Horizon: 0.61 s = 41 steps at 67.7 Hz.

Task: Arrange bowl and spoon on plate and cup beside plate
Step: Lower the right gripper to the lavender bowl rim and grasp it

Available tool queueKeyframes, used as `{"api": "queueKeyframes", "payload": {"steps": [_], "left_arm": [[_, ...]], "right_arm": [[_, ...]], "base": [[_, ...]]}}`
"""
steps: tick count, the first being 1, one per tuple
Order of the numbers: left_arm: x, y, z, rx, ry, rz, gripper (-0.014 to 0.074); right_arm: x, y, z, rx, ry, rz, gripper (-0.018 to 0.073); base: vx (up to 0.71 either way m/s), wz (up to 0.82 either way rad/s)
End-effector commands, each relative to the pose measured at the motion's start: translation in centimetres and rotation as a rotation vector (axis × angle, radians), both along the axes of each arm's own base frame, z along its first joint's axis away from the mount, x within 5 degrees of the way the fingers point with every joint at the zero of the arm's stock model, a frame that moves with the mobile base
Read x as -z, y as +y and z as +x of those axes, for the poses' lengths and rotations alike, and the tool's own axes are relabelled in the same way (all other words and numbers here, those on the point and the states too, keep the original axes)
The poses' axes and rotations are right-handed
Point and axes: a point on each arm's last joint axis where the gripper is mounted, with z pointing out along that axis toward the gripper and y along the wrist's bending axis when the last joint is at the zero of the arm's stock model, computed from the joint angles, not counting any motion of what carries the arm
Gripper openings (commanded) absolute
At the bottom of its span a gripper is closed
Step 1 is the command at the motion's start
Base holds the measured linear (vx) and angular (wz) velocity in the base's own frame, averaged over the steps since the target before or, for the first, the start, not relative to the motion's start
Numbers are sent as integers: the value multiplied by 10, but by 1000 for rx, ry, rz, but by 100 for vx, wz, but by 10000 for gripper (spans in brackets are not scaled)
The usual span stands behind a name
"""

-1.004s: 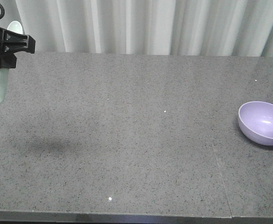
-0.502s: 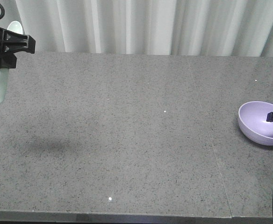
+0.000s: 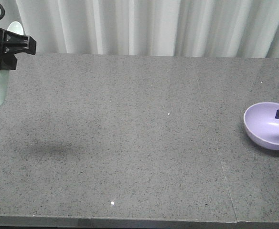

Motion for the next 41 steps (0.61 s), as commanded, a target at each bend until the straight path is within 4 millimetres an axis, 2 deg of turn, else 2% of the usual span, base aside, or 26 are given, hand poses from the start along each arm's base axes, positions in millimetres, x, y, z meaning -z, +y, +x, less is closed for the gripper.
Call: {"api": "queueKeyframes", "payload": {"steps": [1,13,23,33,41], "left_arm": [[-18,3,-7,1,-93,-19,-6],[-18,3,-7,1,-93,-19,-6],[-18,3,-7,1,-93,-19,-6],[-18,3,-7,1,-93,-19,-6],[-18,3,-7,1,-93,-19,-6]], "right_arm": [[-47,2,-10,-2,-151,-60,-7],[-96,15,-46,-31,-243,-100,-6],[-132,31,-88,-72,-299,-136,-6],[-157,44,-124,-84,-364,-159,-6],[-168,51,-146,-91,-401,-175,-6]], "base": [[0,0],[0,0],[0,0],[0,0],[0,0]]}}
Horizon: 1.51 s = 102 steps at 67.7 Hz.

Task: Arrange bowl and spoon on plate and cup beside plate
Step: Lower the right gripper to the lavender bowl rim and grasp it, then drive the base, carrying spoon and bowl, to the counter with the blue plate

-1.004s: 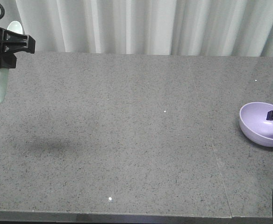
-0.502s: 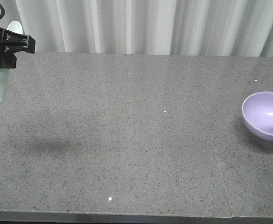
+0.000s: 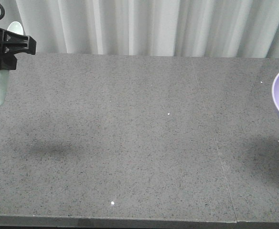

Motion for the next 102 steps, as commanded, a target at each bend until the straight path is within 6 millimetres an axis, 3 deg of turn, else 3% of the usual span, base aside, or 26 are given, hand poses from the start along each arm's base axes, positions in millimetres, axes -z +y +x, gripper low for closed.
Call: {"api": "queueKeyframes", "payload": {"steps": [1,13,102], "left_arm": [[-18,3,-7,1,-93,-19,-6],[-18,3,-7,1,-93,-19,-6],[-18,3,-7,1,-93,-19,-6]], "right_arm": [[-24,5,-18,3,-115,-49,-6],[-31,9,-30,4,-156,-66,-6],[-31,9,-30,3,-154,-61,-6]], "base": [[0,0],[0,0],[0,0]]}}
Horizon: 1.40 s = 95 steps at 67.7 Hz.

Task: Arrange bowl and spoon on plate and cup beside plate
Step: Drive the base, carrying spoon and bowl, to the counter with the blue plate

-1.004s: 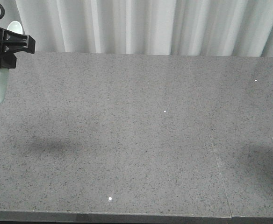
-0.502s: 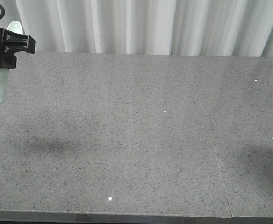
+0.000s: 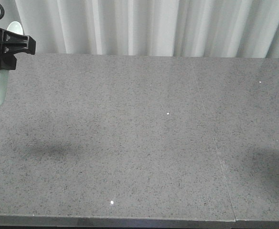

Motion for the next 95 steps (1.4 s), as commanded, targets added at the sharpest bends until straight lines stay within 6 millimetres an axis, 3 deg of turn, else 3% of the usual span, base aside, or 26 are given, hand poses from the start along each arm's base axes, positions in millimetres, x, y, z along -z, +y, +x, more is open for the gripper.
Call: {"api": "queueKeyframes", "payload": {"steps": [1,43,95], "left_arm": [[-18,3,-7,1,-93,-19,-6],[-18,3,-7,1,-93,-19,-6],[-18,3,-7,1,-93,-19,-6]], "right_arm": [[-14,-1,0,10,-93,-30,-6],[-14,-1,1,10,-92,-30,-6],[-15,-1,0,10,-95,-31,-6]], "base": [[-1,-2],[-4,-18],[-9,-55]]}}
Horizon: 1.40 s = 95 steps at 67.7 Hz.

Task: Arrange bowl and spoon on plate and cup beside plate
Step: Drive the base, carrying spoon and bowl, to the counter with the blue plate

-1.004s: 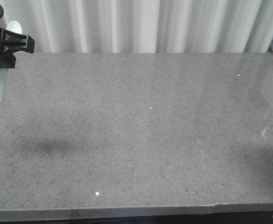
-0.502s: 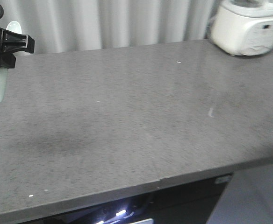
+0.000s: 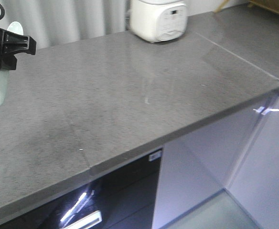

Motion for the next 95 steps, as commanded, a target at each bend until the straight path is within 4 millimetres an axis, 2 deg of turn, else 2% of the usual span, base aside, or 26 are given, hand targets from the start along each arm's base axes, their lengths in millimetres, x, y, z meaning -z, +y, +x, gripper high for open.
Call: {"api": "queueKeyframes", "payload": {"steps": [1,43,95], "left_arm": [[-18,3,-7,1,-94,-20,-6],[-18,3,-7,1,-94,-20,-6],[-18,3,-7,1,-94,-20,-6]], "right_arm": [[-15,-1,0,10,-95,-31,-6],[-15,-1,0,10,-95,-31,-6],[-15,-1,0,10,-95,-31,-6]], "base": [[-9,-56],[-3,-46],[11,-46]]}}
